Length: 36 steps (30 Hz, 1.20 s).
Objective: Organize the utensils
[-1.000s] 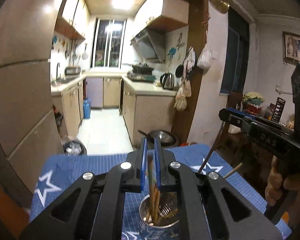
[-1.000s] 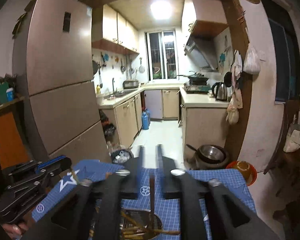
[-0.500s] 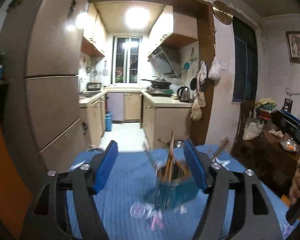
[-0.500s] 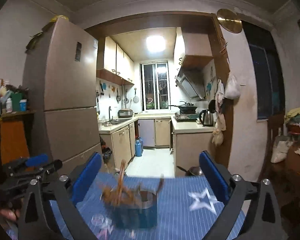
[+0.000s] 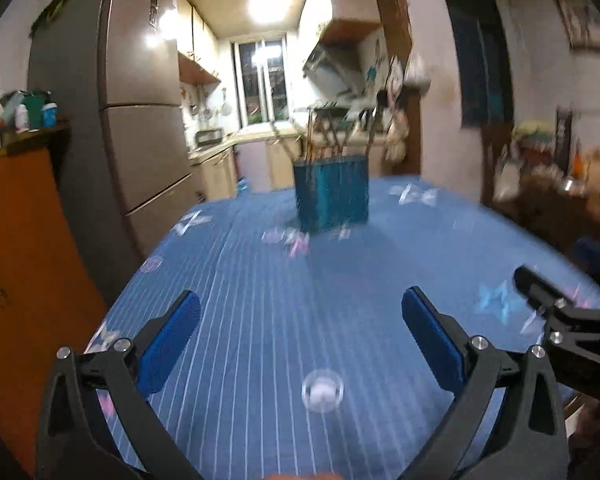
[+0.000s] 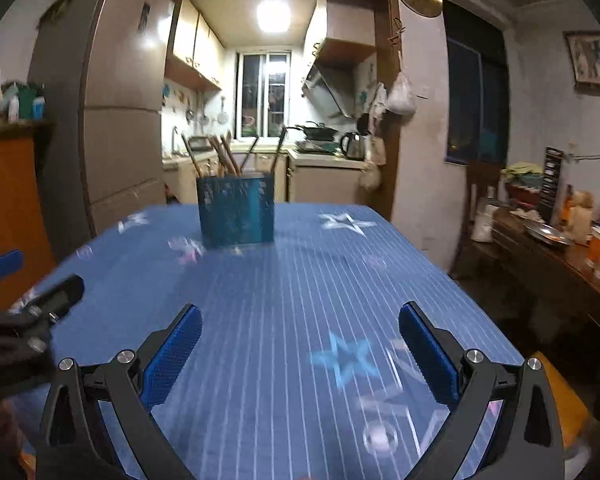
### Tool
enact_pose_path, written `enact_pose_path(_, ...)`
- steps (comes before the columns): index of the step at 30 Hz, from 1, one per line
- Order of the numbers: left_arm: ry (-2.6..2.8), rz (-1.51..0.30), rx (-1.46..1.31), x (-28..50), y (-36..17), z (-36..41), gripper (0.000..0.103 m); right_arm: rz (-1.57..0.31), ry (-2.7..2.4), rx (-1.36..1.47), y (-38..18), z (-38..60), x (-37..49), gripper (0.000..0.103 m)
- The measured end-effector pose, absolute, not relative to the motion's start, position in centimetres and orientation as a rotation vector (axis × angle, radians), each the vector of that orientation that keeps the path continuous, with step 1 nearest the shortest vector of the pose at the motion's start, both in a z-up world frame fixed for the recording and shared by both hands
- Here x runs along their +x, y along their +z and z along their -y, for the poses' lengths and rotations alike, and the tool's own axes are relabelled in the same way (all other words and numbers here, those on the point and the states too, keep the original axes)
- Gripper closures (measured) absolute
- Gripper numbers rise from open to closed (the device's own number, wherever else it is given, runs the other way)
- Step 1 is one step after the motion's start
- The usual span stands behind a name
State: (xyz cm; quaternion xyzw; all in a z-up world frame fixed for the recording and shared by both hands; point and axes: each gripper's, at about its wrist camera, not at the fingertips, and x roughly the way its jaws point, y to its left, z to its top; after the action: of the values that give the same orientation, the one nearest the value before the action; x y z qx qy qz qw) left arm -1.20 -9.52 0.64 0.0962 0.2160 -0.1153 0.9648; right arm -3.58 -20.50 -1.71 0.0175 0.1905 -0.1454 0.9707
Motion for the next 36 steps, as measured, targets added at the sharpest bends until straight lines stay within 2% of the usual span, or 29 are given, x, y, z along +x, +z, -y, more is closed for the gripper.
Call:
enact_pose_path(6,-0.207,-0.533,0.141,-3.5,-2.5,8.3,0.006,-0.42,-0.321,0.073,-4.6,20.3,-6.1,0.005)
enact_pose_path(10,-0.161,-0.519,0.092,-4.2,-3.5,7.0,0.006,-0.43,-0.366,0.073,-5.5,20.7,-7.1,0.005)
enact_pose_path(19,-0.072,-0.536,0.093,-4.0,-4.6,4.3,0.006,-0.469,-0.42,0.092,-7.6,22.5,-8.2,0.004)
enact_pose_path(36,-0.064,-0.566,0.072,-3.0,-4.7,2.5,0.006,-0.493,-0.394,0.114,-8.1,22.7,-7.8,0.004)
